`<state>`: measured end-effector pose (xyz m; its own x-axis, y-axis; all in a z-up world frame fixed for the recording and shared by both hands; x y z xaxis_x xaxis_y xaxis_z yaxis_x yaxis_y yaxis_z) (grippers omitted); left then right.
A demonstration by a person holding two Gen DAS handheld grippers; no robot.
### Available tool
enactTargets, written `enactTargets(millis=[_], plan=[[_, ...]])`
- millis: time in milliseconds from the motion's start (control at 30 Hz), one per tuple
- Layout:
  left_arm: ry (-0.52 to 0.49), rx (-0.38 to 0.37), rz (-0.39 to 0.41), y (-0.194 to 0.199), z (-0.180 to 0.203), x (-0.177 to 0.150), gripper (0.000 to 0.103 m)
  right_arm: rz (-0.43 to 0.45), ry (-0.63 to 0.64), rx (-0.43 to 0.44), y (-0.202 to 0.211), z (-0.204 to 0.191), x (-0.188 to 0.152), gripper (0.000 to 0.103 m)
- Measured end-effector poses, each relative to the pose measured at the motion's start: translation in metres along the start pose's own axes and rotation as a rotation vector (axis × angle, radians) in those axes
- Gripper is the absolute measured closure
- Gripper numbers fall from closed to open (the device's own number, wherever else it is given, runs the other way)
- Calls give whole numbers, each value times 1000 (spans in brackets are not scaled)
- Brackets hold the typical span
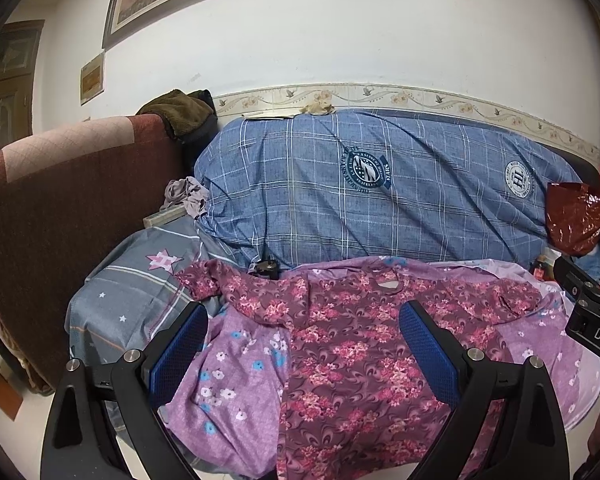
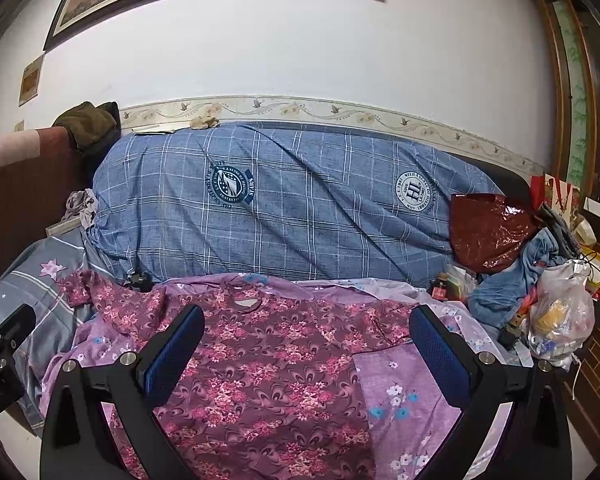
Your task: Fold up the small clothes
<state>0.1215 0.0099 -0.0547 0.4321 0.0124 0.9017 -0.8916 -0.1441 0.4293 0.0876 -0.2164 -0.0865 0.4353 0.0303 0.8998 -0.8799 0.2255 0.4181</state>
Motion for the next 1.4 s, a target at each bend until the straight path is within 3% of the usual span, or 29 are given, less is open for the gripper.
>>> enactTargets(millis=[633,1400], plan=[[-45,32,64,45,9,1,6,67,-21,25,31,8,12,0],[-49,4,-14,-71,40,29,6,-51,-8,-15,-65,5,-5,0]])
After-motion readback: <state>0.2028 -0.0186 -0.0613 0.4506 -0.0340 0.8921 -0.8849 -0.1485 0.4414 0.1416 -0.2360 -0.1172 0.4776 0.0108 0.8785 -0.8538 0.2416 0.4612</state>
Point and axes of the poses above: each gripper's, at about its wrist camera, not at the fingertips, and y roughly against the way its jaws point, z to its right, x to its top, the point moved 10 cm from there along -y, roughly the way its jaws point, and after that the axes turned 4 degrees about x, right-handed, at the moved point
